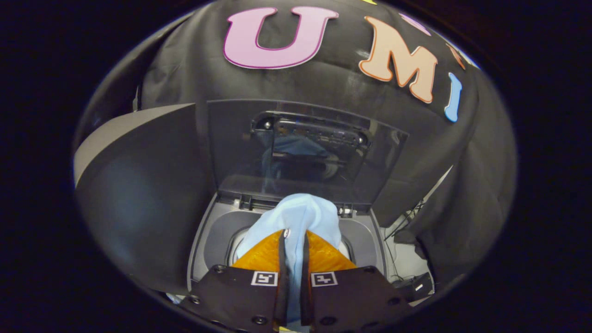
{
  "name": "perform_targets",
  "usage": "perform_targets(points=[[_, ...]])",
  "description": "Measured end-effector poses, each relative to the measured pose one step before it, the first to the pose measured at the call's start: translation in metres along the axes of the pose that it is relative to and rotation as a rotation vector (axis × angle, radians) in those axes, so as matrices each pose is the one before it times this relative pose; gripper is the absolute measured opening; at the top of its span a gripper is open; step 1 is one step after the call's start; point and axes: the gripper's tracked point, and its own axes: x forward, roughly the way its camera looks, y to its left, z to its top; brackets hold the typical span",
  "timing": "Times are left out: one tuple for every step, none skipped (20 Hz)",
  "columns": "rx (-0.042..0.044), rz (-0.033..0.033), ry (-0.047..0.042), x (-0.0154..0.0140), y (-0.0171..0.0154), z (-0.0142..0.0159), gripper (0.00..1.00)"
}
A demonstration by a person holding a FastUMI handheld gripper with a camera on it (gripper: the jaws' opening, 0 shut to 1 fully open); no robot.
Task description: Put the clothes into the washing machine and then close the washing machine lid.
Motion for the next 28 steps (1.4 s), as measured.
perform_targets(points=[[0.01232, -0.01151, -0.00124, 0.00481, -0.00499, -0.00555, 0.12], [0.01556, -0.00464, 0.00364, 0.00306, -0.00165, -0.00603, 0.12], [0.01944, -0.001, 0.00017, 0.00332, -0.00172, -0.00503, 0.12], [0.02269, -0.00247, 0.00039, 0.00093, -0.00159, -0.00344, 0.13], [0.0234, -0.00384, -0.00485, -0.00004, -0.00359, -0.0017, 0.14], [0.02132, -0.00848, -0.00683, 0.00053, -0.00345, -0.00109, 0.14], [0.01946, -0.00612, -0.00261, 0.00003, -0.00317, -0.00182, 0.14], [0.0221, -0.00895, 0.00565, 0.00031, -0.00298, -0.00217, 0.14], [0.02575, -0.00687, 0.0068, -0.0001, -0.00278, -0.00233, 0.15], [0.03038, -0.0048, 0.00369, -0.00039, -0.00245, -0.00049, 0.18], [0.03282, -0.00453, 0.00247, -0.00102, -0.0036, -0.00028, 0.21], [0.02054, 0.01213, 0.01722, -0.00078, 0.00078, -0.00325, 0.26], [0.01224, 0.00709, 0.02909, 0.00026, -0.0007, -0.0072, 0.3], [0.01259, 0.01231, 0.01605, -0.00252, 0.00014, -0.00353, 0.3], [0.01172, 0.00046, -0.00498, -0.00116, -0.0025, 0.00212, 0.36], [0.01061, 0.00231, -0.01039, -0.0035, -0.00288, 0.00415, 0.41], [0.008, 0.00713, 0.00252, -0.00466, -0.00091, 0.00116, 0.46], [0.00548, 0.00855, 0.00643, -0.00386, -0.00049, 0.00042, 0.51], [0.00449, 0.00795, 0.00301, -0.00234, -0.00074, 0.00033, 0.56], [-0.00089, 0.01483, 0.00281, -0.00382, 0.00136, 0.0011, 0.61], [-0.00767, 0.01216, -0.00201, -0.00569, 0.00012, 0.00111, 0.67], [-0.01045, 0.01213, -0.00496, -0.00415, 0.00092, 0.00159, 0.72], [-0.01156, 0.01386, -0.00899, -0.00684, 0.00152, 0.00047, 0.77], [-0.01228, 0.00939, -0.01321, -0.00509, 0.00104, 0.00164, 0.82], [-0.01366, 0.00593, -0.01633, -0.00583, 0.00052, -0.00052, 0.87], [-0.00961, 0.01164, -0.01814, -0.00461, 0.00269, -0.00009, 0.87], [-0.01034, 0.01383, -0.01292, -0.00494, 0.00447, -0.00181, 0.88], [-0.01011, 0.01205, -0.00707, -0.00338, 0.0037, -0.00268, 0.91]])
